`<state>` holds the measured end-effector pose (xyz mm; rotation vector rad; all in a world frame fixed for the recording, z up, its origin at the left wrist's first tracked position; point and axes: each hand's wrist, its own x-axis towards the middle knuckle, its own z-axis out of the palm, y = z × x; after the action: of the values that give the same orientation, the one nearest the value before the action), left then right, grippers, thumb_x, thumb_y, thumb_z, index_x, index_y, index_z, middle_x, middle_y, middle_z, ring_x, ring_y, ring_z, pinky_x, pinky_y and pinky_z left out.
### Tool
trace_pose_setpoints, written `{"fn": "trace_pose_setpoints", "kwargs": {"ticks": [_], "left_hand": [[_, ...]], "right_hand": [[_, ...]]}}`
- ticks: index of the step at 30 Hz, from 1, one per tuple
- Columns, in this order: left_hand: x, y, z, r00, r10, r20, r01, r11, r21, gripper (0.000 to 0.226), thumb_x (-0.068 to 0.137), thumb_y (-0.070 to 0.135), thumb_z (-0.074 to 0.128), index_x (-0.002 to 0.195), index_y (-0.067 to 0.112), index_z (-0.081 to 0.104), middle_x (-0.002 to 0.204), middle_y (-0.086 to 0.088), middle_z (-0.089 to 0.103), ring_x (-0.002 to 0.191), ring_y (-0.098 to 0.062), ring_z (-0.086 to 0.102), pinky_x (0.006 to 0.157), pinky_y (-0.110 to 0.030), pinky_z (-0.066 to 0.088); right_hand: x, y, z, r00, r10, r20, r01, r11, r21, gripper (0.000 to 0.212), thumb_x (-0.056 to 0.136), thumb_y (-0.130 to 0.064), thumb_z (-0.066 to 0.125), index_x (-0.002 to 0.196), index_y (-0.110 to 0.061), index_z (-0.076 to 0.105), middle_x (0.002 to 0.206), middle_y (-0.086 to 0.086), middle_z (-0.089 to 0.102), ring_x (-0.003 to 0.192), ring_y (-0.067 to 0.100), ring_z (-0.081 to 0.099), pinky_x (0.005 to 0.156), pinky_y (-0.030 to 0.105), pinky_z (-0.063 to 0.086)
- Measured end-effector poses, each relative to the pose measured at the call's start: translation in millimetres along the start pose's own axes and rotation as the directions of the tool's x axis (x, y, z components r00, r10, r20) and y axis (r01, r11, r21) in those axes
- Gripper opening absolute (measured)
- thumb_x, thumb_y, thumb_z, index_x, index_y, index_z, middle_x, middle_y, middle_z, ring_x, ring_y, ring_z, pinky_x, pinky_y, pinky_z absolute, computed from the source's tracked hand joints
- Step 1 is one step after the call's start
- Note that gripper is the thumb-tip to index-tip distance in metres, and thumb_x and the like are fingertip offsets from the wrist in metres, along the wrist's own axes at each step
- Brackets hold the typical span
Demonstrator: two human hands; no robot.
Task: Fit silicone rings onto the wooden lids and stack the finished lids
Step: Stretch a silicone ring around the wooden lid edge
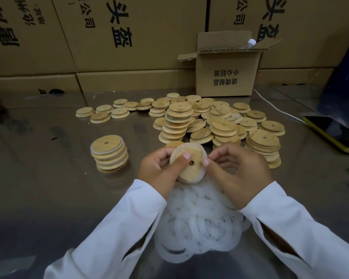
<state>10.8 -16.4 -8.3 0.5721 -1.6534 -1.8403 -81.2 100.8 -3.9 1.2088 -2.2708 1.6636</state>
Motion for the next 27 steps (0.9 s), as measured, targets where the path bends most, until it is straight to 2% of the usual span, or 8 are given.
{"fn": "trace_pose_setpoints", "kwargs": {"ticks": [4,7,10,14,18,21,27], "left_hand": [[0.4,0.3,0.4,0.998,0.052,0.044,-0.055,0.995,0.077,0.011,0.078,0.006,0.067,0.082,0.015,0.067,0.081,-0.005,0.071,0.076,-0.016,0.068,0.072,-0.031,0.057],[-0.3,0.1,1.3,0.992,0.097,0.082,-0.107,0.986,0.131,0.013,0.078,0.003,0.067,0.087,0.012,0.065,0.083,-0.005,0.069,0.071,-0.007,0.066,0.065,-0.019,0.053],[-0.5,-0.3,0.7,0.988,0.117,0.098,-0.13,0.982,0.135,0.013,0.078,0.002,0.066,0.086,0.012,0.064,0.081,-0.005,0.068,0.069,-0.005,0.064,0.063,-0.017,0.052],[-0.9,-0.2,0.8,0.985,0.12,0.125,-0.134,0.985,0.111,0.014,0.078,0.002,0.066,0.085,0.013,0.063,0.078,-0.005,0.069,0.068,-0.007,0.065,0.064,-0.019,0.054],[-0.8,0.9,1.4,0.98,0.143,0.138,-0.155,0.984,0.085,0.015,0.078,0.0,0.065,0.085,0.013,0.062,0.075,-0.002,0.07,0.067,-0.007,0.065,0.062,-0.018,0.053],[-0.1,2.6,1.0,0.973,0.173,0.154,-0.188,0.978,0.089,0.015,0.078,0.0,0.065,0.086,0.012,0.063,0.077,-0.004,0.07,0.069,-0.008,0.066,0.064,-0.017,0.052],[1.7,3.0,-3.4,0.976,0.158,0.151,-0.167,0.985,0.049,0.016,0.078,-0.001,0.063,0.085,0.013,0.063,0.074,-0.001,0.071,0.07,-0.012,0.066,0.067,-0.025,0.054]], "right_hand": [[0.0,-0.1,-2.8,0.999,0.038,0.006,-0.037,0.999,-0.017,0.011,0.073,-0.028,0.066,0.068,-0.02,0.061,0.065,-0.013,0.063,0.062,0.002,0.06,0.064,0.025,0.051],[-1.0,-1.2,-2.4,0.998,0.04,0.047,-0.039,0.999,-0.02,0.01,0.073,-0.03,0.063,0.068,-0.022,0.061,0.068,-0.012,0.064,0.064,0.002,0.059,0.064,0.026,0.05],[-1.3,-1.6,-2.0,0.998,0.031,0.051,-0.03,0.999,-0.032,0.009,0.071,-0.035,0.06,0.07,-0.026,0.061,0.07,-0.014,0.063,0.067,0.001,0.059,0.066,0.026,0.05],[-1.8,-0.5,-1.9,0.999,0.013,0.034,-0.011,0.999,-0.035,0.007,0.073,-0.033,0.061,0.067,-0.028,0.062,0.074,-0.014,0.064,0.071,0.0,0.058,0.065,0.018,0.048],[2.7,2.3,-5.3,1.0,0.0,-0.001,0.0,1.0,-0.03,0.016,0.076,-0.017,0.067,0.063,-0.023,0.061,0.085,-0.011,0.058,0.081,0.0,0.053,0.064,0.005,0.04],[6.0,2.6,-7.4,1.0,0.022,-0.001,-0.022,1.0,0.004,0.019,0.077,-0.016,0.067,0.062,-0.025,0.06,0.085,-0.009,0.058,0.079,0.003,0.054,0.068,0.011,0.042],[8.3,2.5,-9.9,0.998,0.043,0.047,-0.044,0.998,0.036,0.022,0.078,-0.015,0.067,0.062,-0.028,0.059,0.085,-0.009,0.058,0.082,0.012,0.057,0.074,0.023,0.045]]}}
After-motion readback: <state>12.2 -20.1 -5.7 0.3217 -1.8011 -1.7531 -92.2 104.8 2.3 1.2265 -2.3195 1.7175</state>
